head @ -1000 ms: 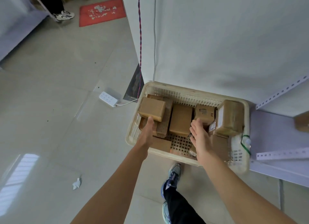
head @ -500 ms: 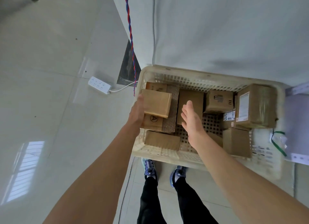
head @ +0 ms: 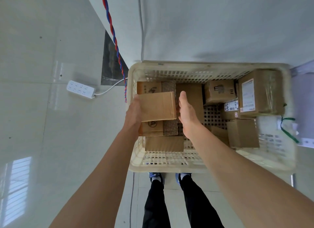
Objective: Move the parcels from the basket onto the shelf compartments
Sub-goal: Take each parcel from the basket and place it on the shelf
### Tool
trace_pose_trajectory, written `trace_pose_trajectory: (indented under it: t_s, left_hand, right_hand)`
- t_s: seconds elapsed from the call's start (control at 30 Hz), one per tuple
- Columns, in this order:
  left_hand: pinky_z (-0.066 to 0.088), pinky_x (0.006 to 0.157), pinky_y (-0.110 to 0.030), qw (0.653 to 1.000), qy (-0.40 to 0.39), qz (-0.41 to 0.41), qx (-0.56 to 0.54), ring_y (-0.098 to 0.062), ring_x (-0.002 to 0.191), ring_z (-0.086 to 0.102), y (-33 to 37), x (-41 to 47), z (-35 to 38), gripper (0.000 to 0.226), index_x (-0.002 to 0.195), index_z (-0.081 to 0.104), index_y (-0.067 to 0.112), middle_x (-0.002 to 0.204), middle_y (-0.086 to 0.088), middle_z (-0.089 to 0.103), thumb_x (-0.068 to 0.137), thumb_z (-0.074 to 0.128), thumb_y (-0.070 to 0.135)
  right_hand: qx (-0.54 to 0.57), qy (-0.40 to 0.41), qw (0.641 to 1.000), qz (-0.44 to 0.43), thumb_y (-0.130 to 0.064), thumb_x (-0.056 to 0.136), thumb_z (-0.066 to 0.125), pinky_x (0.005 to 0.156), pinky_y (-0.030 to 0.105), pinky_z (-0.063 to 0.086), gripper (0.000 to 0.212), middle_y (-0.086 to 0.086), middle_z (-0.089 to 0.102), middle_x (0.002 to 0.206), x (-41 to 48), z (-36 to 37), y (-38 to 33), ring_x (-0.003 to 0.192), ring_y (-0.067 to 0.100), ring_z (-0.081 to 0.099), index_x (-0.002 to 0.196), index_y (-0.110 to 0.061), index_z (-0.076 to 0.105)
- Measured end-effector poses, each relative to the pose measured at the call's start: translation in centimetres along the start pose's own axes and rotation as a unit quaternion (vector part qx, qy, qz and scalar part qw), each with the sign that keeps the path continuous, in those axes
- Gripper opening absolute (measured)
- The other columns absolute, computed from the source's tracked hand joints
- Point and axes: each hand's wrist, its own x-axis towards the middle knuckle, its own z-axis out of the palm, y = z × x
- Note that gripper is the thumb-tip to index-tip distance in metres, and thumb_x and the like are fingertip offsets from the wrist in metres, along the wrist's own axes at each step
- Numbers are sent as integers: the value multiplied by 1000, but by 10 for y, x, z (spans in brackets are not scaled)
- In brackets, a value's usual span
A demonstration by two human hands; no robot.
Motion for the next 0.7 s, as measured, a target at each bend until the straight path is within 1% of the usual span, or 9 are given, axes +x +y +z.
trace_pose_trajectory:
  t_s: [0.07, 0.17, 0.3, 0.37, 0.47, 0.5, 0.57, 0.63, 0.7]
  left_hand:
    - [37, 106, -41, 999, -23, -21, -32, -23, 131, 46, 2, -2, 0, 74, 164, 35, 24, 148, -1, 48, 107, 25, 71]
    - [41, 106, -42, 997, -26, -11, -69, -23, 125, 53, 3, -8, -2, 72, 161, 38, 23, 151, -5, 53, 108, 27, 69]
    - [47, 89, -34, 994, -31, 18, -100, -9, 94, 62, 7, -28, -8, 51, 132, 50, 29, 109, 10, 63, 109, 27, 67]
    - [50, 81, -31, 991, -45, 39, -116, -5, 96, 62, 11, -44, -7, 57, 131, 54, 25, 110, 11, 64, 108, 26, 68]
    - [48, 102, -37, 986, -70, 74, -128, -6, 116, 63, 19, -70, -5, 73, 148, 56, 22, 132, 8, 67, 106, 23, 72]
    - [46, 106, -39, 985, -75, 85, -129, -7, 122, 63, 21, -79, -3, 74, 148, 58, 25, 135, 10, 68, 106, 21, 73]
    - [47, 105, -37, 982, -78, 110, -131, -4, 121, 64, 27, -98, 1, 64, 134, 64, 35, 120, 21, 76, 106, 20, 72]
    - [47, 100, -34, 978, -89, 128, -142, -1, 119, 65, 35, -119, 5, 58, 124, 66, 40, 108, 28, 78, 106, 21, 72]
    - [44, 111, -38, 973, -93, 141, -157, -7, 128, 64, 43, -138, 9, 69, 136, 67, 35, 125, 18, 76, 102, 27, 79]
  right_hand:
    - [-7, -1, 1000, 8, -86, 93, 28, 130, 49, 17, 92, -4, 25, 173, 3, 1, -2, 159, 23, 24, 166, -29, 25]
    - [-12, -1, 1000, 7, -96, 78, 28, 129, 54, 19, 110, -3, 28, 172, 2, 1, -3, 157, 23, 28, 166, -29, 26]
    - [29, 8, 999, -25, -90, 89, 28, 130, 55, 17, 96, -3, 27, 172, -22, -8, -12, 159, 22, 25, 165, -32, 28]
    - [41, 12, 998, -56, -92, 86, 29, 130, 54, 16, 96, -5, 30, 171, -40, -16, -19, 159, 21, 25, 164, -36, 31]
    - [54, 4, 994, -99, -102, 68, 33, 130, 53, 17, 113, -8, 33, 170, -72, -30, -34, 157, 18, 28, 161, -39, 36]
    - [56, 5, 992, -111, -101, 68, 32, 130, 48, 20, 113, -8, 36, 168, -81, -34, -39, 155, 16, 32, 161, -37, 38]
    - [66, 6, 988, -138, -89, 80, 29, 122, 34, 30, 100, -4, 48, 160, -101, -45, -48, 143, 10, 45, 158, -28, 45]
    - [69, 9, 983, -172, -76, 96, 26, 107, 27, 36, 83, 7, 61, 142, -119, -56, -56, 116, 7, 59, 146, -18, 57]
    - [86, 19, 974, -209, -69, 100, 26, 94, 25, 39, 83, 19, 65, 113, -139, -64, -66, 94, 17, 62, 135, -4, 62]
